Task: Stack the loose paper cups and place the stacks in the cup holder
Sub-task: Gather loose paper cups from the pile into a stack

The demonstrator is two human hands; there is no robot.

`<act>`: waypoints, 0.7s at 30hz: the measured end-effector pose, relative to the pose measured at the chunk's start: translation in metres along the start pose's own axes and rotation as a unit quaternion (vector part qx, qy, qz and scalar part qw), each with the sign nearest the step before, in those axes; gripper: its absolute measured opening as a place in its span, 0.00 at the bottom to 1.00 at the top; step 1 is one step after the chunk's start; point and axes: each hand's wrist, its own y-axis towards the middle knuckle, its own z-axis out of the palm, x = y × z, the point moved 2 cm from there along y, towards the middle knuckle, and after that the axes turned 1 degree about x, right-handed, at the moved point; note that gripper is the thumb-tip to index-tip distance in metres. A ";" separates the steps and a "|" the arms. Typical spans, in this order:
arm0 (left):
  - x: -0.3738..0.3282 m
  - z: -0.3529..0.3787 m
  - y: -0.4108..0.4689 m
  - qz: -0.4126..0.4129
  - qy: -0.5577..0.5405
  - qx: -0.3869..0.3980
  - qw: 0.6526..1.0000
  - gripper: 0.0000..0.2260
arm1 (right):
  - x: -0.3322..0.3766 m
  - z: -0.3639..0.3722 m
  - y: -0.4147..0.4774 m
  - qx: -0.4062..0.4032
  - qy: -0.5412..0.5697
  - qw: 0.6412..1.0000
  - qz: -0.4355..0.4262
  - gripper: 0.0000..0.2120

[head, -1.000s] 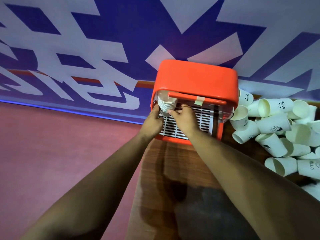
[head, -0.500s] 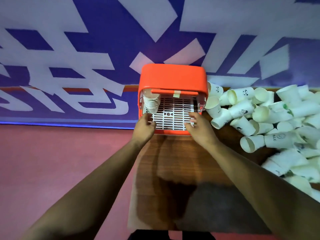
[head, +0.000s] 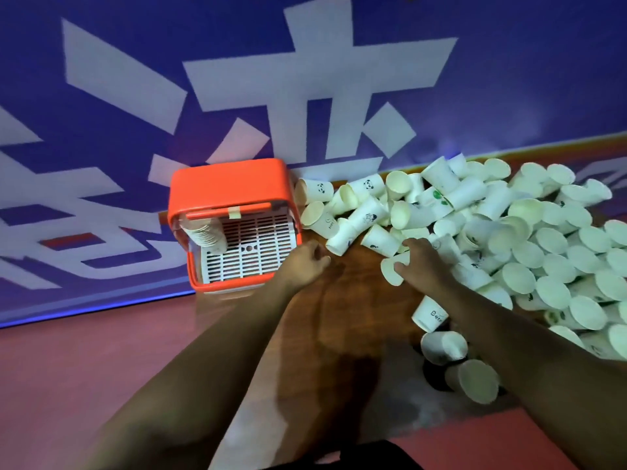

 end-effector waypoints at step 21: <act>-0.027 0.183 0.083 -0.075 -0.018 0.059 0.995 0.39 | -0.084 0.033 0.049 0.097 0.132 0.983 -0.080 0.21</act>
